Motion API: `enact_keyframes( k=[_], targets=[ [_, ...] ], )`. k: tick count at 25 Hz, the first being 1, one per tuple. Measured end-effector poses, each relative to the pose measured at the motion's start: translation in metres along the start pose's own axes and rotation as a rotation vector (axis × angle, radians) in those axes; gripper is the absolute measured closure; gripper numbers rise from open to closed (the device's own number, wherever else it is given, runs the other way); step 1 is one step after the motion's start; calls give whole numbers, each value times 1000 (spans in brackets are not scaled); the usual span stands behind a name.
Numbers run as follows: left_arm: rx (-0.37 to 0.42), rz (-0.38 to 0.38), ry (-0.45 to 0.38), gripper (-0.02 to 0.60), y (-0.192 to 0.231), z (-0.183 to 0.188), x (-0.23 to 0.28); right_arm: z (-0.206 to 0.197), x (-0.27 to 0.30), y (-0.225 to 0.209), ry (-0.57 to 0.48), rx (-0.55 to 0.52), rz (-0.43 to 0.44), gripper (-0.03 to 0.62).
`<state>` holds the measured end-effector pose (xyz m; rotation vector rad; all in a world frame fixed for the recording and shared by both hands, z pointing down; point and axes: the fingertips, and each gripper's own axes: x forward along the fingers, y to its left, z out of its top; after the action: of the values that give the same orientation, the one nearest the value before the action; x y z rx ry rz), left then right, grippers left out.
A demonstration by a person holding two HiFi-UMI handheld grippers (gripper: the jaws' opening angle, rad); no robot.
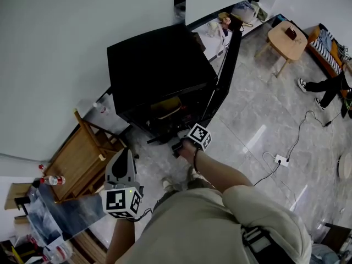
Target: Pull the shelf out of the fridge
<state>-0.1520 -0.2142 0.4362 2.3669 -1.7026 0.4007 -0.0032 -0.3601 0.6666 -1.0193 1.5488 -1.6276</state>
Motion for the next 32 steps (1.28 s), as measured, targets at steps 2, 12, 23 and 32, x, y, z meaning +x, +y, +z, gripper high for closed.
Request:
enact_keyframes(
  k=[2,12,23,32],
  targets=[
    [2,-8,3,574,-1,-1,-2,-2,-7,1,0,-1,2,589],
    [25,-34,-5,574,3,2,-9,-8,-32,4,16,-2,-13,591],
    [17,-57,-22,574,5,4,-11,-18,-69,10,37,6,-36,591],
    [-1,-56,-40,574,15,4,-14,-33,-117,42,63,25,-91,591]
  ],
)
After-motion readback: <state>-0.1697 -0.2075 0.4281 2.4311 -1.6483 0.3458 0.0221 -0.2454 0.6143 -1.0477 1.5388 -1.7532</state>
